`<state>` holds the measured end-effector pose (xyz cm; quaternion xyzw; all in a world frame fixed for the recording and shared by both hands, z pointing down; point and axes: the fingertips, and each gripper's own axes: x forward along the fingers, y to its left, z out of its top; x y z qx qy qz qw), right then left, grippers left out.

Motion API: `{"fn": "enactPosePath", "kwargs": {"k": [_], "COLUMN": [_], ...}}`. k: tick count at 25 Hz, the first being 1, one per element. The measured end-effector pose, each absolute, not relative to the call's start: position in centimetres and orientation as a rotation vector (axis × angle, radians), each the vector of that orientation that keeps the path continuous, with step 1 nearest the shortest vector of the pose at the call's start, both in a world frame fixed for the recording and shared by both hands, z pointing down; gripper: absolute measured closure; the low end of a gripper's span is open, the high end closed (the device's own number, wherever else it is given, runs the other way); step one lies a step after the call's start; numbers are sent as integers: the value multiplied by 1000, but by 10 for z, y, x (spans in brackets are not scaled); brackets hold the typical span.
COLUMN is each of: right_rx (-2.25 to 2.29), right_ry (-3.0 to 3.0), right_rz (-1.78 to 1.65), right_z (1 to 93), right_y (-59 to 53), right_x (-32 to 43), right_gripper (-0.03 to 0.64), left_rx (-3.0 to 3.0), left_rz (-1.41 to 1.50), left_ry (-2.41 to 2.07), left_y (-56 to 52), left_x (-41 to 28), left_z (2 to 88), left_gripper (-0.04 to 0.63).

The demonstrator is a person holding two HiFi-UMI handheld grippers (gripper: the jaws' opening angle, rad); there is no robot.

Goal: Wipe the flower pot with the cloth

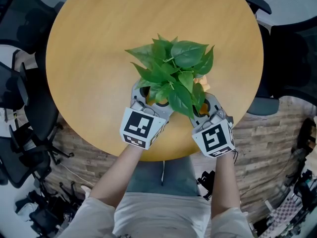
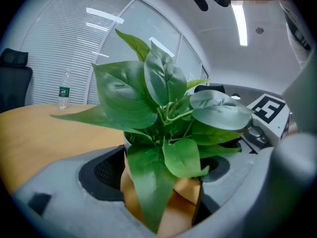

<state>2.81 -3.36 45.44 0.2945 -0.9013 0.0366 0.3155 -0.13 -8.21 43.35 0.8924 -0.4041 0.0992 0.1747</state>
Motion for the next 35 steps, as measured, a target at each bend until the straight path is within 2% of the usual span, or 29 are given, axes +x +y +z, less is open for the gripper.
{"fn": "enactPosePath", "kwargs": {"k": [14,26,35], "right_rx": [782,793,788], "right_ry": [-2389,-2384,-2382], "right_rz": [116,121,119], "right_z": [458,457,458], "right_y": [-33,-35,-35], "right_x": [30,35,35], "right_gripper": [565,565,565], "left_rx": [2615,2881,2943], "left_rz": [355,496,349], "left_ry": [-991,-577,-236], "left_y": [-65,-76,-94], "left_x": [-16,-46,-30], "left_z": [441,450,429], "left_gripper": [169,169,169]}}
